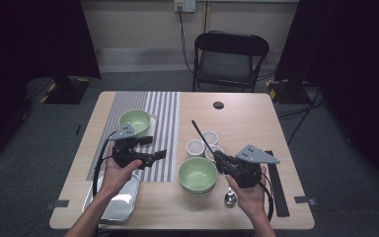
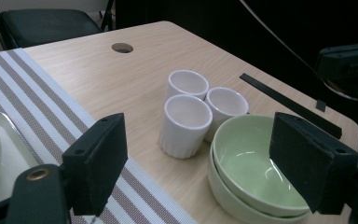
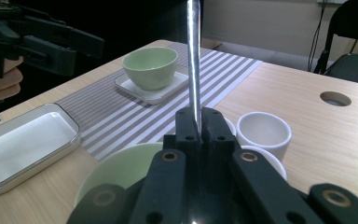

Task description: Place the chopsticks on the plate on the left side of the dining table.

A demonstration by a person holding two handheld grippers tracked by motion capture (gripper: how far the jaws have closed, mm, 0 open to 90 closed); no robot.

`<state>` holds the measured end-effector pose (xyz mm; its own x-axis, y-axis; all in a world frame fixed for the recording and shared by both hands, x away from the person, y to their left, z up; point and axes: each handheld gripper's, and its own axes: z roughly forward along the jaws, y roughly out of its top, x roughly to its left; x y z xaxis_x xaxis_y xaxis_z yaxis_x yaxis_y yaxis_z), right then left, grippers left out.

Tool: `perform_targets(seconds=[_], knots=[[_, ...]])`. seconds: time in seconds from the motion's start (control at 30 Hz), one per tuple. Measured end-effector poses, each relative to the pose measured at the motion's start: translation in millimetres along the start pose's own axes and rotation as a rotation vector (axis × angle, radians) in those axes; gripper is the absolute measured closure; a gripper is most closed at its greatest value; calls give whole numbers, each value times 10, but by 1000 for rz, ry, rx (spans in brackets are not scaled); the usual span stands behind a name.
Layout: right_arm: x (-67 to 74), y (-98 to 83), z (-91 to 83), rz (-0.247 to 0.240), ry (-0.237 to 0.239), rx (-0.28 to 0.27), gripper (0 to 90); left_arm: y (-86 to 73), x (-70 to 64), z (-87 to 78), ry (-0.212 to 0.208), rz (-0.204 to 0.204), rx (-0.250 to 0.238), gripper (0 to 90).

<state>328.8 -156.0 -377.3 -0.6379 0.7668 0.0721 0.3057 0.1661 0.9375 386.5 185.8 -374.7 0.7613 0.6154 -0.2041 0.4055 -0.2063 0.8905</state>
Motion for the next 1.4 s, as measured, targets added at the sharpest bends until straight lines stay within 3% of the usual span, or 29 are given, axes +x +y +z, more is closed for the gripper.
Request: perform_targets(seconds=[0.27,0.43,0.67,0.83,0.93,1.2,1.4], knots=[[75,126,26,-7,20,-40,866,245,-73,104,-15,10,-1,190],[136,216,82,-10,31,-65,866,387,-100,109,-35,21,-32,187],[242,338,216,-5,45,-108,866,562,-97,98,-68,0,-82,170],[297,378,302,17,67,-138,866,672,-64,72,-79,-39,-115,188],[322,380,336,20,73,-147,866,706,-53,90,-69,-52,-126,265],[356,362,369,23,79,-157,866,752,53,202,-121,-232,-171,517],[353,362,356,30,79,-177,866,757,11,268,-144,-236,-178,653]])
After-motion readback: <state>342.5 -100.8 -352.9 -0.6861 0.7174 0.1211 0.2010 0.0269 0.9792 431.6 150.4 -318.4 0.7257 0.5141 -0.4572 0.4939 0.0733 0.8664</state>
